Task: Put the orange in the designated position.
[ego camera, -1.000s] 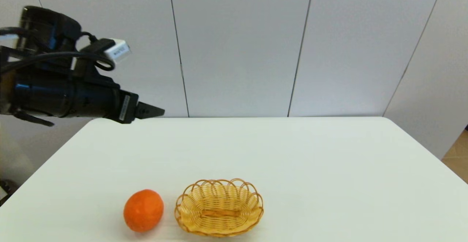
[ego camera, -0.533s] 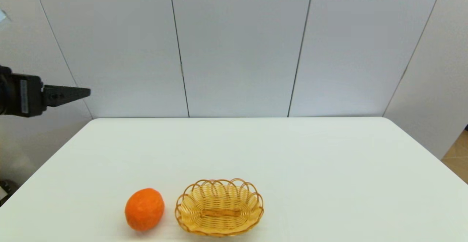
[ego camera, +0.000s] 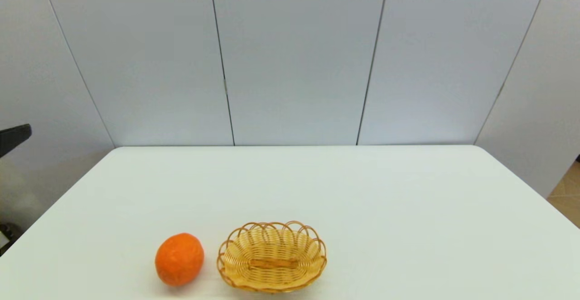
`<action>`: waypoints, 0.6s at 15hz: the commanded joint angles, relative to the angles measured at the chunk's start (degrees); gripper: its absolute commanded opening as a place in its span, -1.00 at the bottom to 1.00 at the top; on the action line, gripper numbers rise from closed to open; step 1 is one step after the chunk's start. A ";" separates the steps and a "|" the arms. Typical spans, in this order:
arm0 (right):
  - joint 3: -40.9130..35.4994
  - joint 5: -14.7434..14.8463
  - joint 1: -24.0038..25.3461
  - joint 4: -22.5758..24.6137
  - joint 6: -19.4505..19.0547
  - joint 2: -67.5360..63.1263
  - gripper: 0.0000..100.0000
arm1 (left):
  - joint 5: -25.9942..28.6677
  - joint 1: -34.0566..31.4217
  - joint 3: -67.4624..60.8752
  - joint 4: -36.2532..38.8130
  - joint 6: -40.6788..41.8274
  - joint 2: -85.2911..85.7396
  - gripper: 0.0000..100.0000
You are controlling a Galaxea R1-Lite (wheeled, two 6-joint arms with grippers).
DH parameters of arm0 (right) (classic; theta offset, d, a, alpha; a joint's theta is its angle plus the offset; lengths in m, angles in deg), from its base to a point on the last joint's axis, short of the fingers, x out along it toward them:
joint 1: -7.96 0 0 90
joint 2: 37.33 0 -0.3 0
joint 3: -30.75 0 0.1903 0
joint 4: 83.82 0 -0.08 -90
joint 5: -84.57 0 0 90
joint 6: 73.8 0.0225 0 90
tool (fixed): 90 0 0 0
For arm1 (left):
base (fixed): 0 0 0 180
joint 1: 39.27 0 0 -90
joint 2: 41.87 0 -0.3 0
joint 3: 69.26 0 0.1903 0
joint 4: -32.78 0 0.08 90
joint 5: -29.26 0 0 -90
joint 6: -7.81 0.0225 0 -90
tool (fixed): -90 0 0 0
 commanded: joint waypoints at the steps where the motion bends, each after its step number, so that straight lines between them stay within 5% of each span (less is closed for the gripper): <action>1: 0.00 0.00 0.00 0.02 0.00 0.01 1.00 | 0.28 -0.20 -5.96 10.08 0.21 9.12 1.00; 9: 0.00 0.00 0.00 0.02 0.00 0.01 1.00 | 0.28 -0.02 -19.14 12.10 -0.14 25.38 1.00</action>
